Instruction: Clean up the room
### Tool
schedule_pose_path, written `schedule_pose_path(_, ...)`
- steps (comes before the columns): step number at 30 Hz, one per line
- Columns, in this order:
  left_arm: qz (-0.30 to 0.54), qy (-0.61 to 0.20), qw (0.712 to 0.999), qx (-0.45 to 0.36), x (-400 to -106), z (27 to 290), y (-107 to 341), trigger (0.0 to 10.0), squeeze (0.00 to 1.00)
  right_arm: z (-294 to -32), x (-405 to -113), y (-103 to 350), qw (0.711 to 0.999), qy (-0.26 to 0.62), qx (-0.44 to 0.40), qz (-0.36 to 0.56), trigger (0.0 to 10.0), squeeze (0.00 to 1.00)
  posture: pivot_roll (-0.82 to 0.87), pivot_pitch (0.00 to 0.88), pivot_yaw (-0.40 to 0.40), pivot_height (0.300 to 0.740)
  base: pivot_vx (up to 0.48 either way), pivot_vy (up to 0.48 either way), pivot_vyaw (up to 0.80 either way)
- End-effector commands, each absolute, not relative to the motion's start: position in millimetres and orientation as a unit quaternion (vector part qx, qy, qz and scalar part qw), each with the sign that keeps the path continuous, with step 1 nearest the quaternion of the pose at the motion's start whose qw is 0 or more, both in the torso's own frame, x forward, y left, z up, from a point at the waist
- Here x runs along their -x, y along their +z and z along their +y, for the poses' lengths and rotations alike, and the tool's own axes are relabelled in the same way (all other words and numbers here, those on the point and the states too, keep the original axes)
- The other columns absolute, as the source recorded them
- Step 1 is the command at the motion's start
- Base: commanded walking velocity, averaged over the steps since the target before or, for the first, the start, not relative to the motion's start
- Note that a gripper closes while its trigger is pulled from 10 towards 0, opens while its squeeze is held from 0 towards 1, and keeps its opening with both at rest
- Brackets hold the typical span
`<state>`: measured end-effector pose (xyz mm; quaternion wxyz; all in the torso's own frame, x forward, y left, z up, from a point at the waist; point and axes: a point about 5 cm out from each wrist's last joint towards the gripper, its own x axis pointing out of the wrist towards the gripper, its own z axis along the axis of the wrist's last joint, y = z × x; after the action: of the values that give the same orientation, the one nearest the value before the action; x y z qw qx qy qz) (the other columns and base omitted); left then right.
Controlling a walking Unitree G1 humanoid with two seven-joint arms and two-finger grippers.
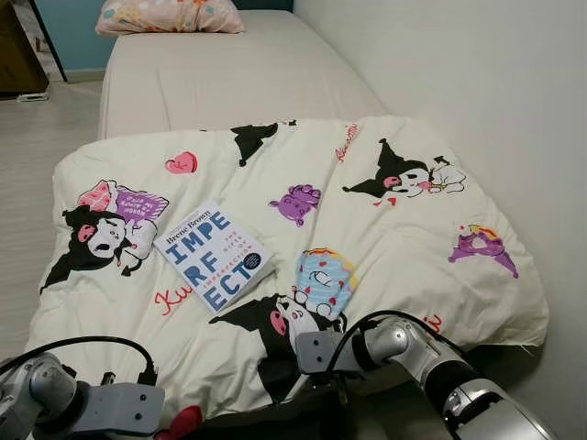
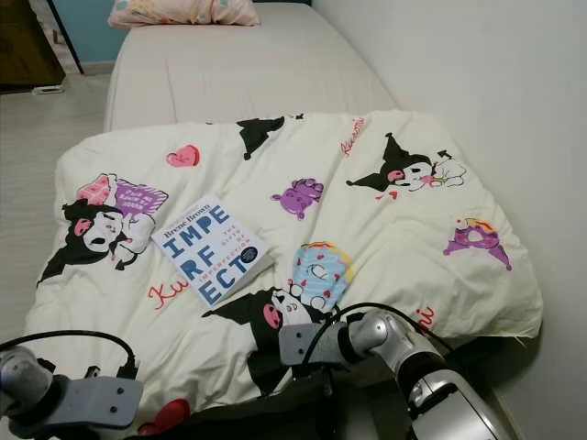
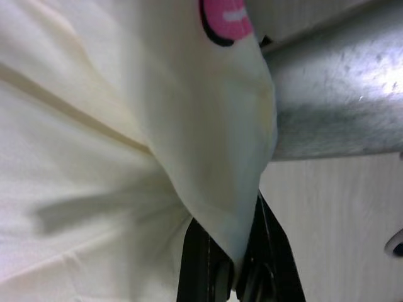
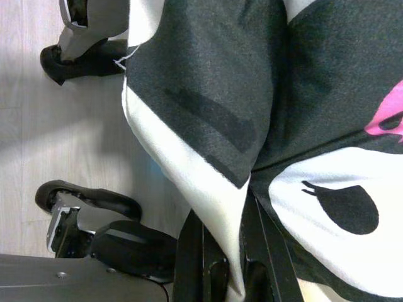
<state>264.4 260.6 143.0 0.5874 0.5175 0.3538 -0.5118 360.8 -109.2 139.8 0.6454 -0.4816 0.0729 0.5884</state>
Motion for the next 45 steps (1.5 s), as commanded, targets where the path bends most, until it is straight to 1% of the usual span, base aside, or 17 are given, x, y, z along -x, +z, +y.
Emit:
schedule_pose_path(1,0.391,-0.523,0.553,-0.517,-251.1,266.6,113.1,0.0,0.0,-103.5,-343.5,107.4,0.607,0.621,0.487,0.097,4.1,0.0,0.06,0.482,-0.047,0.568,0.0,0.0,0.0)
schedule_pose_path(2,0.391,-0.523,0.553,-0.517,-251.1,266.6,113.1,0.0,0.0,-103.5,-343.5,107.4,0.607,0.621,0.487,0.097,4.1,0.0,0.06,0.482,-0.047,0.568,0.0,0.0,0.0)
schedule_pose_path(3,0.389,-0.507,0.566,-0.522,-253.7,267.3,112.3,10.0,0.06,-102.6,-344.5,107.9,0.614,0.615,0.485,0.095,10.0,0.86,0.06,0.484,-0.046,0.568,0.0,0.0,0.0)
schedule_pose_path(6,0.389,-0.497,0.574,-0.522,-254.9,267.8,112.0,10.0,0.06,-102.2,-345.0,108.3,0.618,0.613,0.482,0.096,10.0,0.86,0.06,0.484,-0.045,0.568,0.0,0.0,0.0)
schedule_pose_path(7,0.398,-0.498,0.574,-0.514,-251.4,268.6,112.6,10.0,1.0,-101.9,-345.2,109.1,0.622,0.616,0.473,0.098,10.0,1.0,0.06,0.483,-0.043,0.568,0.0,0.0,0.0)
schedule_pose_path(12,0.426,-0.521,0.552,-0.493,-236.9,272.4,117.2,10.0,1.0,-103.9,-343.7,110.4,0.614,0.635,0.455,0.114,10.0,1.0,0.06,0.483,-0.043,0.568,0.0,0.0,0.0)
schedule_pose_path(13,0.431,-0.523,0.544,-0.494,-234.8,274.5,118.9,10.0,1.0,-105.0,-342.9,110.6,0.609,0.643,0.448,0.122,10.0,0.1,0.06,0.485,-0.042,0.568,0.0,0.0,0.0)
schedule_pose_path(14,0.433,-0.526,0.538,-0.497,-233.3,276.3,120.8,10.0,1.0,-105.8,-342.3,111.2,0.605,0.65,0.441,0.128,10.0,0.0,0.06,0.484,-0.041,0.568,0.0,0.0,0.0)
schedule_pose_path(16,0.432,-0.523,0.535,-0.503,-233.2,278.3,123.3,10.0,1.0,-106.4,-341.9,112.5,0.602,0.659,0.43,0.135,10.0,0.0,0.06,0.484,-0.041,0.568,0.0,0.0,0.0)
schedule_pose_path(17,0.431,-0.524,0.538,-0.5,-232.5,279.7,128.0,10.0,0.0,-106.4,-342.0,115.3,0.603,0.67,0.407,0.145,10.0,0.0,0.06,0.484,-0.039,0.568,0.0,0.0,0.0)
schedule_pose_path(20,0.423,-0.528,0.556,-0.483,-232.5,278.1,137.5,10.0,0.0,-105.8,-342.0,120.3,0.602,0.691,0.366,0.162,10.0,0.0,0.06,0.485,-0.039,0.568,0.0,0.0,0.0)
schedule_pose_path(24,0.334,-0.539,0.651,-0.418,-245.8,256.1,170.4,10.0,0.0,-99.4,-343.3,141.6,0.589,0.745,0.263,0.172,10.0,0.0,0.06,0.487,-0.038,0.568,0.0,0.0,0.0)
schedule_pose_path(29,0.31,-0.539,0.668,-0.409,-250.2,251.5,176.5,10.0,0.0,-97.8,-343.9,146.5,0.587,0.753,0.248,0.167,10.0,0.0,0.06,0.488,-0.039,0.568,0.0,0.0,0.0)
schedule_pose_path(39,0.186,-0.544,0.751,-0.324,-274.6,222.4,201.5,10.0,0.0,-84.9,-352.8,200.0,0.622,0.771,0.1,0.092,10.0,0.0,0.06,0.483,-0.036,0.568,0.0,0.0,0.0)
schedule_pose_path(42,0.117,-0.452,0.826,-0.316,-299.8,217.0,201.3,10.0,0.0,-82.4,-365.4,216.0,0.674,0.736,0.043,0.044,10.0,0.0,0.06,0.483,-0.036,0.568,0.0,0.0,0.0)
schedule_pose_path(43,0.117,-0.452,0.826,-0.316,-299.8,217.0,201.3,10.0,0.0,-82.4,-365.4,216.0,0.674,0.736,0.043,0.044,10.0,0.0,0.06,0.483,-0.036,0.568,0.0,0.0,0.0)
schedule_pose_path(45,0.081,-0.344,0.887,-0.296,-320.7,215.7,198.3,10.0,0.0,-78.1,-376.4,215.9,0.746,0.665,0.017,0.039,10.0,0.0,0.06,0.481,-0.033,0.568,0.0,0.0,0.0)
